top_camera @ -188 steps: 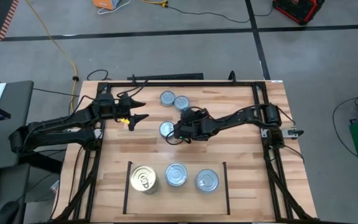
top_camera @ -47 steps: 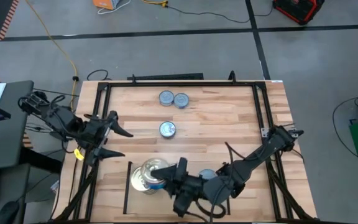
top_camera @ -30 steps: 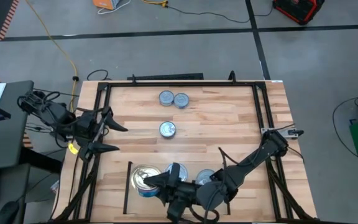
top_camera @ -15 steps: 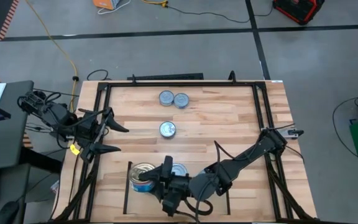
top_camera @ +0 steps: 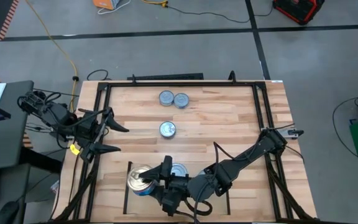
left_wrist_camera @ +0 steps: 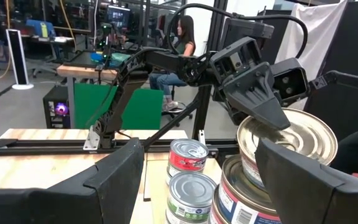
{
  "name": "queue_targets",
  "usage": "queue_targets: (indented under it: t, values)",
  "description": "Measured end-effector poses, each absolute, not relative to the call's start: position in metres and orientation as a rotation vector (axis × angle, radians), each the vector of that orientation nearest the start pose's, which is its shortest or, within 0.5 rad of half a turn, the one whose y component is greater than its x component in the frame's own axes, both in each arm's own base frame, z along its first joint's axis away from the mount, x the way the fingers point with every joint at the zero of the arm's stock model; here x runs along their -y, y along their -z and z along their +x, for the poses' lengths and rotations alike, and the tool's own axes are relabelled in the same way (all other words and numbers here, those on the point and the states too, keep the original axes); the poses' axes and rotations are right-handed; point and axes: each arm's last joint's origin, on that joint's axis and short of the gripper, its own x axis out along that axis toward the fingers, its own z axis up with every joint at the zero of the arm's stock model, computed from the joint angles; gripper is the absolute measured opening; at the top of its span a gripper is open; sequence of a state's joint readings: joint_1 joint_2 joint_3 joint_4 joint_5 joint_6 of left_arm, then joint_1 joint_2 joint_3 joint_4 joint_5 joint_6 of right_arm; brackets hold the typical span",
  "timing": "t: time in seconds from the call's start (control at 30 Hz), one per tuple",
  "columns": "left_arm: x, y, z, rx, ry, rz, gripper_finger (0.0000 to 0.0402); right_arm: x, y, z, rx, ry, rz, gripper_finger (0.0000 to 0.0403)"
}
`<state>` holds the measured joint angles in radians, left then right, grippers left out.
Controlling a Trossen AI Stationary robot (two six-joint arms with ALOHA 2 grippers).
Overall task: Stack canned seafood by type on shelf
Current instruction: Put the blue and pink tuna can on the top of the left stacked tuna cans on the shelf
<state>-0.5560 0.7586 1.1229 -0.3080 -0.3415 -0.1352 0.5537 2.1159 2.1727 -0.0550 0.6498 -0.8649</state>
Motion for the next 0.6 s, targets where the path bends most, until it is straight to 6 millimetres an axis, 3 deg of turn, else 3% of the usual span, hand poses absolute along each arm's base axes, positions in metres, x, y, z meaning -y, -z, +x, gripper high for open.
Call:
queue_targets:
  t: [0.17,0.6]
  values:
    - [0.061,-0.434,0.116,0.036,0.214,-0.159,0.0295,-0.243,-0.404,0.425,-0.037,0.091,-0.860,0.0327]
    - [0.061,-0.432,0.116,0.018,0.236,-0.151,0.0295,-0.244,-0.416,0.413,-0.053,0.073,-0.732,0.0329]
